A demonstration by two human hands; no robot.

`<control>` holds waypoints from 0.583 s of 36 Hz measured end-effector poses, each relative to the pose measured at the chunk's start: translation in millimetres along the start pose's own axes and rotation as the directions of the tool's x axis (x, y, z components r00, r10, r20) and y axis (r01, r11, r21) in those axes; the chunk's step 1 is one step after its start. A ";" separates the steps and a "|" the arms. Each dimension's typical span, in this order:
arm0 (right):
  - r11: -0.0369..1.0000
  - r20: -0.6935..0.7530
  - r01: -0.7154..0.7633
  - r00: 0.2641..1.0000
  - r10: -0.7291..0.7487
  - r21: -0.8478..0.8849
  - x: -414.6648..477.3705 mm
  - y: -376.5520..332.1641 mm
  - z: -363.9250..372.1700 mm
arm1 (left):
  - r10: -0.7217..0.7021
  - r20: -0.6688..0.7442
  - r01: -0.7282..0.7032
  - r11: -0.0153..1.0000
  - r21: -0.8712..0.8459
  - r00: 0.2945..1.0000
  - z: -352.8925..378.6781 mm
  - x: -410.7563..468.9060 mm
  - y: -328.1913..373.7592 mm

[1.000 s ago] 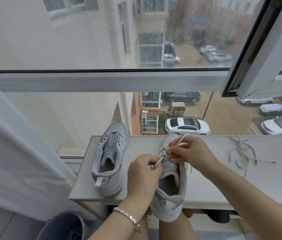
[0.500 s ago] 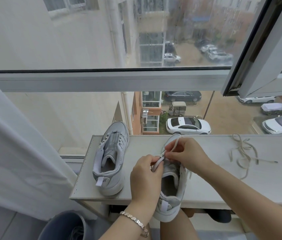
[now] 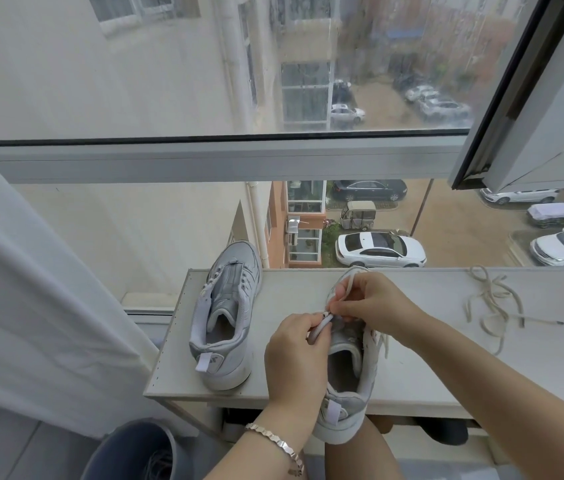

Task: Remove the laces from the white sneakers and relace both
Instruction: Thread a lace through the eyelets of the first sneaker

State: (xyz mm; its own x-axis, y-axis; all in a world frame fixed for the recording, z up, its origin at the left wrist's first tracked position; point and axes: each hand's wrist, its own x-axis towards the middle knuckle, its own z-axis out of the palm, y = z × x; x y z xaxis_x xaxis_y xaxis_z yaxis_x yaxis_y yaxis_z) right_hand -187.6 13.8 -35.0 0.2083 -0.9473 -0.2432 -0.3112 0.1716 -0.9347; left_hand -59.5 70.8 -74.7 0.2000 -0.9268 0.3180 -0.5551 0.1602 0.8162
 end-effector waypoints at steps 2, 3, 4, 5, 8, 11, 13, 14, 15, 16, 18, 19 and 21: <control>1.000 0.029 -0.017 0.999 0.017 0.020 1.3 -0.5 -1.7 | 0.002 -0.002 -0.002 1.000 -0.004 1.000 -0.1 -0.5 -0.6; 1.000 0.037 -0.016 0.999 0.015 0.015 2.2 -0.8 -1.9 | -0.003 -0.007 0.003 1.000 -0.010 1.000 -0.3 -0.3 -1.1; 1.000 0.037 -0.004 0.999 0.005 -0.002 3.0 -1.1 -1.0 | -0.008 -0.013 0.008 1.000 -0.017 1.000 -0.5 0.1 -1.6; 0.999 0.024 0.017 1.000 -0.016 -0.037 4.2 -1.2 0.6 | -0.012 -0.017 0.012 1.000 -0.021 1.000 -1.0 0.7 -2.2; 0.971 -0.092 0.093 0.989 -0.115 -0.218 6.4 1.4 6.0 | -0.012 0.004 0.012 1.000 -0.014 1.000 -2.4 1.5 -2.6; 0.946 -0.140 0.129 0.974 -0.177 -0.298 4.6 6.2 8.3 | -0.006 0.022 0.006 1.000 -0.008 1.000 -3.1 0.1 -2.6; 0.947 -0.149 0.139 0.971 -0.188 -0.289 2.8 8.7 7.6 | -0.010 0.025 0.011 1.000 -0.013 1.000 -3.0 -0.6 -2.3; 0.946 -0.156 0.142 0.969 -0.193 -0.291 1.9 9.3 7.0 | -0.010 0.026 0.011 1.000 -0.014 1.000 -2.7 -0.6 -1.9; 0.942 -0.158 0.145 0.967 -0.200 -0.302 1.4 9.4 6.3 | -0.009 0.024 0.010 1.000 -0.015 1.000 -2.4 -0.6 -1.5; 0.936 -0.154 0.153 0.965 -0.211 -0.318 0.8 9.2 6.2 | -0.010 0.020 0.010 1.000 -0.020 1.000 -2.0 -0.4 -1.2; 0.921 -0.132 0.176 0.963 -0.234 -0.347 -0.9 8.8 7.1 | -0.013 0.013 0.013 0.999 -0.030 1.000 -1.7 -0.3 -1.1; 0.913 -0.120 0.186 0.962 -0.244 -0.364 -1.7 8.9 7.4 | -0.011 0.013 0.012 1.000 -0.029 1.000 -1.9 -0.4 -1.3; 0.896 -0.098 0.205 0.960 -0.263 -0.395 -3.2 8.9 7.0 | -0.012 0.009 0.012 1.000 -0.027 1.000 -1.8 -0.7 -2.2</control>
State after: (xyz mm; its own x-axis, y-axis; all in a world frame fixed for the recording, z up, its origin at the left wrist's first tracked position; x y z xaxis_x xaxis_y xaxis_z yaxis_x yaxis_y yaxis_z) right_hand -184.6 20.3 -44.3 0.1909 -0.9809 0.0374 -0.6023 -0.1471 -0.7846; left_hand -56.9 71.7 -75.9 0.1989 -0.9317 0.3038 -0.5308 0.1582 0.8326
